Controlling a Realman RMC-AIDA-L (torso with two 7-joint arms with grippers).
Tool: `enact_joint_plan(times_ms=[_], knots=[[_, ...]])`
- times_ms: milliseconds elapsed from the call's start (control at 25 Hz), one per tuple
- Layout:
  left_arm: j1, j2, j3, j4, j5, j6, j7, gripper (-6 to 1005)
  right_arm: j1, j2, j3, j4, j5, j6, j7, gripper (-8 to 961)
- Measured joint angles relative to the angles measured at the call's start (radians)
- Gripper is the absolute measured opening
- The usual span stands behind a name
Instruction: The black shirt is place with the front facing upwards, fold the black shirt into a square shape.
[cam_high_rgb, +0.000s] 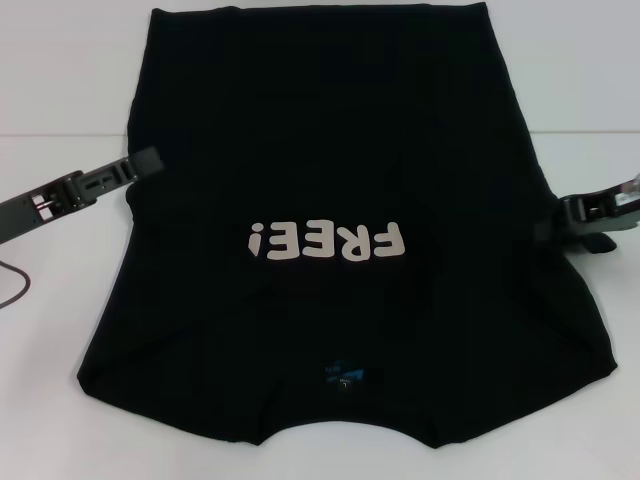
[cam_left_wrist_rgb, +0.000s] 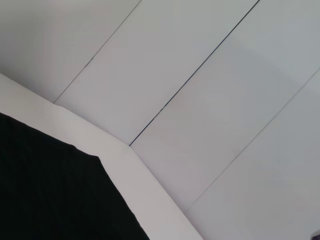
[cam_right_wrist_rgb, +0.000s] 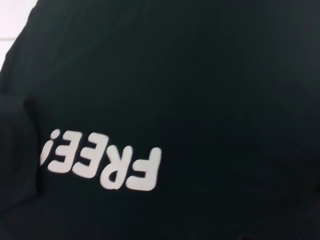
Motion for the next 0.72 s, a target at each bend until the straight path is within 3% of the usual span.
enact_joint_plan(times_ms=[400,720], knots=[[-0.004,0.001,0.000,0.000,-0.004,-0.002,-0.005,602,0.038,0.023,-0.071,0.028,0.000,0.051,0.003,79],[-0.004,0.003,0.000,0.000,-0.021,-0.009,-0.005,602,0.031,0.006,-0.064,0.039,0.006,0.042,0.010,95]])
